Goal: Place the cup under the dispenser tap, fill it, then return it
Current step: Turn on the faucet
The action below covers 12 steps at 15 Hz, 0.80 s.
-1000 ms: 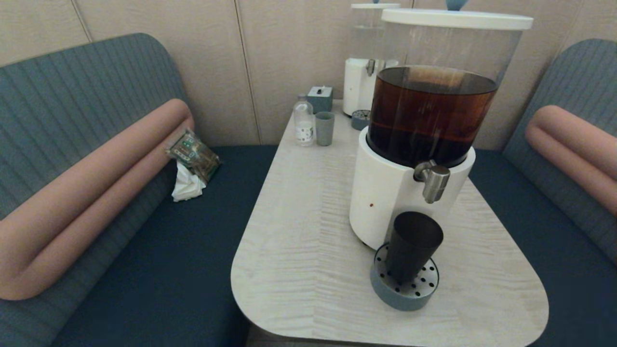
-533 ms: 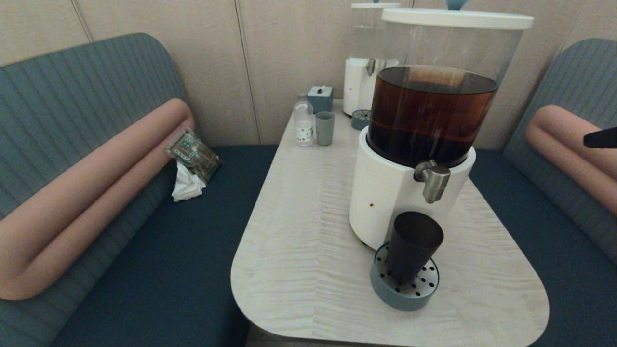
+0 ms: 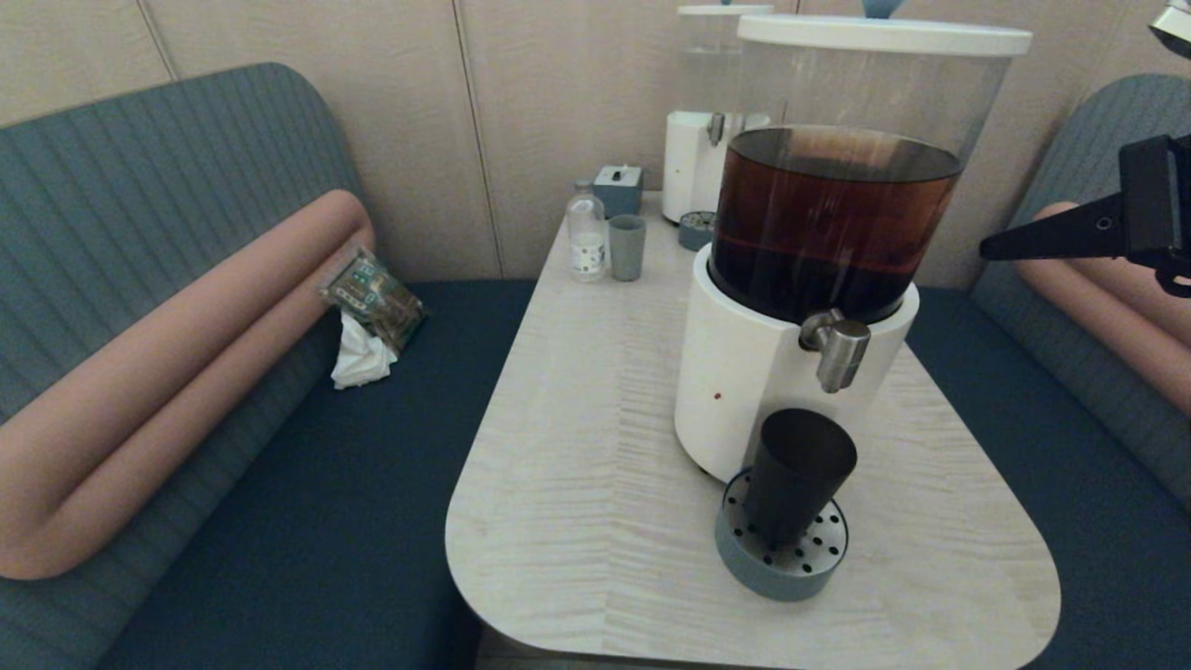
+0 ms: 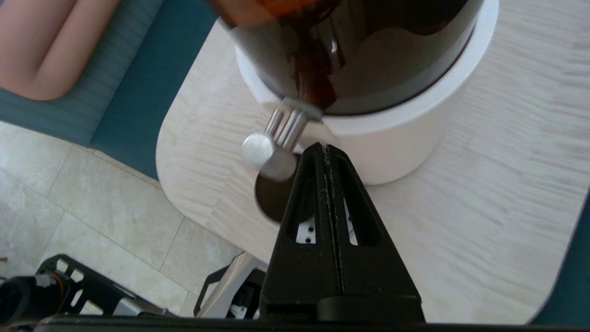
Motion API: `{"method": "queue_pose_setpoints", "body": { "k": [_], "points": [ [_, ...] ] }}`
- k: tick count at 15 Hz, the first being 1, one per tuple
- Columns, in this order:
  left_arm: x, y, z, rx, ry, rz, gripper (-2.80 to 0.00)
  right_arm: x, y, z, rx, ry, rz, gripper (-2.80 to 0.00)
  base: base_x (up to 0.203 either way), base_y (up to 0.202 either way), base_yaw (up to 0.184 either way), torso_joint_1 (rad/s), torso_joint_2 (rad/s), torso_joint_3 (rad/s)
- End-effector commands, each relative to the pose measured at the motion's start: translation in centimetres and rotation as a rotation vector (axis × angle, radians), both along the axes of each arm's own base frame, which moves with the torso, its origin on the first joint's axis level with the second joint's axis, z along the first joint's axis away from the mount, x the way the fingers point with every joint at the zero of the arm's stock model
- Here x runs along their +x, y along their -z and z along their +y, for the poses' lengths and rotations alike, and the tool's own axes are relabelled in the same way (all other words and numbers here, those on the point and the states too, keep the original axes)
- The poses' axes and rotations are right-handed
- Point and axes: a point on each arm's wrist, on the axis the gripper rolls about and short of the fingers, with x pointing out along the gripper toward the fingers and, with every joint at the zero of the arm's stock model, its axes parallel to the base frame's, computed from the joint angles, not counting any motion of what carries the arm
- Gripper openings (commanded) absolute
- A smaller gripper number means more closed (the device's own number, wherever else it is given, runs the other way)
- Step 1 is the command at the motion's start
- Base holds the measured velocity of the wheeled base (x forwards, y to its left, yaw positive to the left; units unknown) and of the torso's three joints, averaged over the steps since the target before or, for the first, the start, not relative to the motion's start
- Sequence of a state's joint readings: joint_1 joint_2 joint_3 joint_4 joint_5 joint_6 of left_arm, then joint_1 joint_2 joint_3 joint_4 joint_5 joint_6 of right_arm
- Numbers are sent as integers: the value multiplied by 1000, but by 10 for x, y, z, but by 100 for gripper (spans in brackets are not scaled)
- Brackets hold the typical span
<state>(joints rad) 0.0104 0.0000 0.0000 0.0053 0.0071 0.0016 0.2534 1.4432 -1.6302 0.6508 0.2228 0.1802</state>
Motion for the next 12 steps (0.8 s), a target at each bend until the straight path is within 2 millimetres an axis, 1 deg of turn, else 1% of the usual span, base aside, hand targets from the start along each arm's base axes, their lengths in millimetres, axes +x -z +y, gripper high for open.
{"method": "queue_pose_setpoints", "body": {
  "k": [1,2,4,8,10,12],
  "points": [
    [0,0,0,0,-1,3,-280,13,8,4,-4,-3,34,-280,0,0,0,0,0,0],
    [0,0,0,0,-1,4,-280,15,11,4,-1,-1,49,-280,0,0,0,0,0,0],
    [0,0,0,0,-1,4,-280,23,23,7,-1,-8,77,-280,0,0,0,0,0,0],
    [0,0,0,0,-1,4,-280,46,50,16,13,-29,25,-280,0,0,0,0,0,0],
    [0,0,0,0,-1,3,-280,49,52,18,25,-56,30,-280,0,0,0,0,0,0],
    [0,0,0,0,-1,4,-280,46,49,18,37,-77,21,-280,0,0,0,0,0,0]
  ]
}}
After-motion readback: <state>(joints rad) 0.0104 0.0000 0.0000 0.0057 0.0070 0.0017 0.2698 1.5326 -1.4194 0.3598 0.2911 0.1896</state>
